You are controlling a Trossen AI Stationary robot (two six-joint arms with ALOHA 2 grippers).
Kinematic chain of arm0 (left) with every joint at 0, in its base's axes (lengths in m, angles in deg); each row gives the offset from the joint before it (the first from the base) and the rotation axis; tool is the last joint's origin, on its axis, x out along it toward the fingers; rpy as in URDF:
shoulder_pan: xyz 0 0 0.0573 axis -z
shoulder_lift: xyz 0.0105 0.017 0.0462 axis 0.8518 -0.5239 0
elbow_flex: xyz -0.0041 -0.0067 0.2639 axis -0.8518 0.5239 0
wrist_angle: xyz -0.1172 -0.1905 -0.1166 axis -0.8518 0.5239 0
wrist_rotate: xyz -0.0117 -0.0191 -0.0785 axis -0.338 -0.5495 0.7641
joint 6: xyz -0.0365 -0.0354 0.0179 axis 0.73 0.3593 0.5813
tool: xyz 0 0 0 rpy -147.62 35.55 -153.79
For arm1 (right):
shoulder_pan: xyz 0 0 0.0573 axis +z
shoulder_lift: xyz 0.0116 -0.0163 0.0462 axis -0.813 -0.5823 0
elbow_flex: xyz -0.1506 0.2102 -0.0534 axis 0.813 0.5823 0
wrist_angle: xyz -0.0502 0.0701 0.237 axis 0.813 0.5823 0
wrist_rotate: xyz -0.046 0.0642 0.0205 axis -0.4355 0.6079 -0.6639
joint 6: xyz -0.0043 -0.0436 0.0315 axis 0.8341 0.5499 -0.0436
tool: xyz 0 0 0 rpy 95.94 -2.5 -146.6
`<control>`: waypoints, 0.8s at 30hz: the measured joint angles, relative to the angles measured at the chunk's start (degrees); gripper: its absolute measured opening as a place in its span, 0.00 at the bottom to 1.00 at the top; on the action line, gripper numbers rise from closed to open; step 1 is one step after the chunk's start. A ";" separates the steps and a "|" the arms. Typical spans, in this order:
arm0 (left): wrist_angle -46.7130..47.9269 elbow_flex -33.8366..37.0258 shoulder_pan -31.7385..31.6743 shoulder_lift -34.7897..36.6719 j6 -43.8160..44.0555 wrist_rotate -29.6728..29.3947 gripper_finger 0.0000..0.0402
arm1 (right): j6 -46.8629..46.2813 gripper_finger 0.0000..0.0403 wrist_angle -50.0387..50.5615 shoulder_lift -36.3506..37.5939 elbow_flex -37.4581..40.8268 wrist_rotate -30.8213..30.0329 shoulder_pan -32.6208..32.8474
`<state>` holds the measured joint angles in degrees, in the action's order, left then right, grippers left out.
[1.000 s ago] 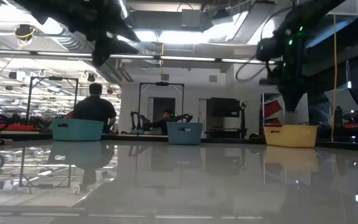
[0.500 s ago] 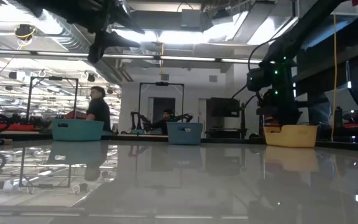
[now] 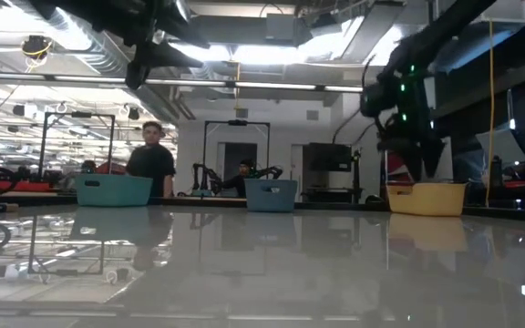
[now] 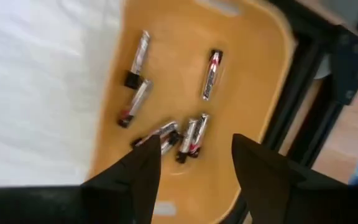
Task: Sort batteries
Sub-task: Put the silver battery into the yellow bin
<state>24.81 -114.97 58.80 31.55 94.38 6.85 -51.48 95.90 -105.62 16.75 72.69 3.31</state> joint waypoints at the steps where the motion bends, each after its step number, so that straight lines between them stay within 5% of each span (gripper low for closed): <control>1: 0.52 0.00 -0.06 0.00 -0.94 0.03 0.32 | -1.27 0.49 0.59 1.47 -0.55 0.00 0.87; 6: 8.68 0.00 -0.15 0.00 -6.28 2.80 0.32 | -8.12 0.49 1.74 10.62 -1.05 1.71 9.40; 11: 18.74 0.00 -0.43 0.00 -6.45 5.34 0.32 | -17.38 0.49 4.62 18.25 -1.05 5.65 25.57; 24: 18.51 0.00 -1.67 0.00 -15.02 7.64 0.32 | -54.56 0.49 11.19 19.43 1.41 1.49 68.40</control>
<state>43.32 -114.97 57.14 31.55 79.36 14.49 -106.04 107.09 -86.19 18.16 74.18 71.72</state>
